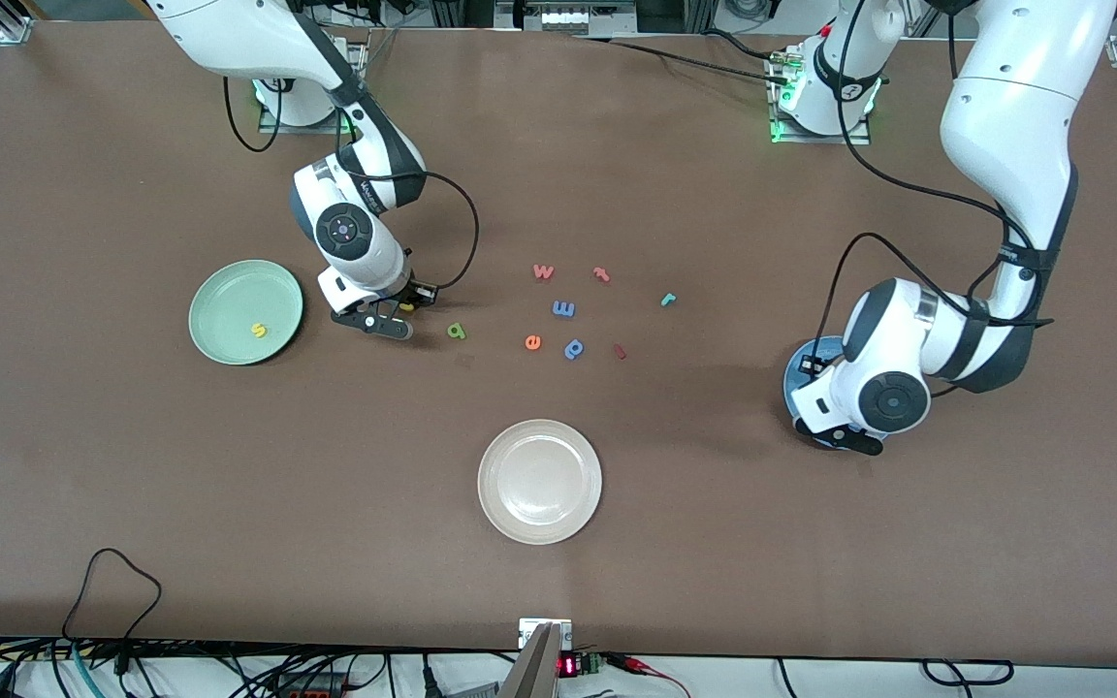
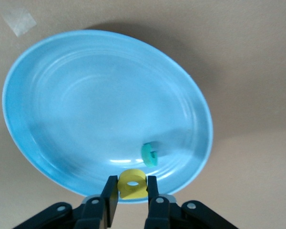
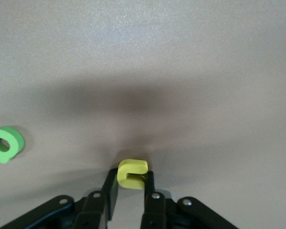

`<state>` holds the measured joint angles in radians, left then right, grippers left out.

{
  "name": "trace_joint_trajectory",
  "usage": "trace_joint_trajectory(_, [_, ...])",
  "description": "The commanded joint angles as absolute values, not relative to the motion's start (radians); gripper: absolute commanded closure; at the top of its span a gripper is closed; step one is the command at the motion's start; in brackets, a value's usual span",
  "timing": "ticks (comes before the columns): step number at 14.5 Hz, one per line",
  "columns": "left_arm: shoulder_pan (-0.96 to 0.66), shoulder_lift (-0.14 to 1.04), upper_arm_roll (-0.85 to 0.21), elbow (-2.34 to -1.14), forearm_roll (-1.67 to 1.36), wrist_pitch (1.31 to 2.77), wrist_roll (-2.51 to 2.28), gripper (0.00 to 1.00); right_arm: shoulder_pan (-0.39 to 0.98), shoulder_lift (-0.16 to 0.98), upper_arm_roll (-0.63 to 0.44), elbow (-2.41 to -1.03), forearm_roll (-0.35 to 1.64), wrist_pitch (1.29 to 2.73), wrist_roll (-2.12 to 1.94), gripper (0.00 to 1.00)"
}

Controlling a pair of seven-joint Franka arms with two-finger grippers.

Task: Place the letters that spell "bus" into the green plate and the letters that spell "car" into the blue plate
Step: 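Carry the u to the green plate while the left gripper drops yellow letter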

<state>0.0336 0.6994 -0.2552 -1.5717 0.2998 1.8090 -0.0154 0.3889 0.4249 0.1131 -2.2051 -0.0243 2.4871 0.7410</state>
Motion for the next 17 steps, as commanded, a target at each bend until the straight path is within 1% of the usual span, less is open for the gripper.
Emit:
trace_joint_trajectory(1, [0.034,0.693,-0.273,-1.578,0.307,1.816,0.02,0.0,0.388,0.416,0.11,-2.217,-0.038,2.5,0.735,0.94])
trace_joint_trajectory(3, [0.028,0.69,-0.282,-1.58,0.302,1.81,0.014,0.0,0.382,0.41,0.112,-2.215,-0.038,2.496,0.724,0.96])
trace_joint_trajectory(4, [0.023,0.687,-0.304,-1.582,0.295,1.804,-0.01,0.0,0.377,0.402,0.11,-2.215,-0.038,2.491,0.697,0.97])
trace_joint_trajectory(6, [0.021,0.689,-0.36,-1.586,0.244,1.783,-0.166,0.0,0.341,0.37,0.107,-2.215,-0.038,2.487,0.626,0.97])
trace_joint_trajectory(7, [0.02,0.692,-0.385,-1.591,0.23,1.782,-0.272,0.0,0.318,0.341,0.106,-2.217,-0.038,2.47,0.582,0.97])
trace_joint_trajectory(9, [0.02,0.692,-0.466,-1.621,0.219,1.792,-0.485,0.0,0.26,0.287,0.106,-2.215,-0.038,2.372,0.49,0.97])
trace_joint_trajectory(10, [0.02,0.692,-0.504,-1.643,0.219,1.818,-0.562,0.0,0.215,0.266,0.107,-2.215,-0.038,2.324,0.427,0.97])
trace_joint_trajectory(12, [0.041,0.663,-0.587,-1.779,0.244,1.99,-0.505,0.0,0.125,0.242,0.107,-2.218,-0.04,2.286,0.291,0.97])
trace_joint_trajectory(13, [0.041,0.629,-0.606,-1.833,0.245,2.061,-0.442,0.0,0.074,0.236,0.107,-2.218,-0.04,2.267,0.216,0.97])
trace_joint_trajectory(16, [0.014,0.569,-0.627,-1.932,0.252,2.097,-0.357,0.0,-0.05,0.247,0.106,-2.22,-0.04,2.252,0.039,0.96])
trace_joint_trajectory(17, [-0.007,0.569,-0.626,-1.965,0.311,2.149,-0.357,0.01,-0.083,0.259,0.106,-2.22,-0.04,2.253,-0.01,0.92])
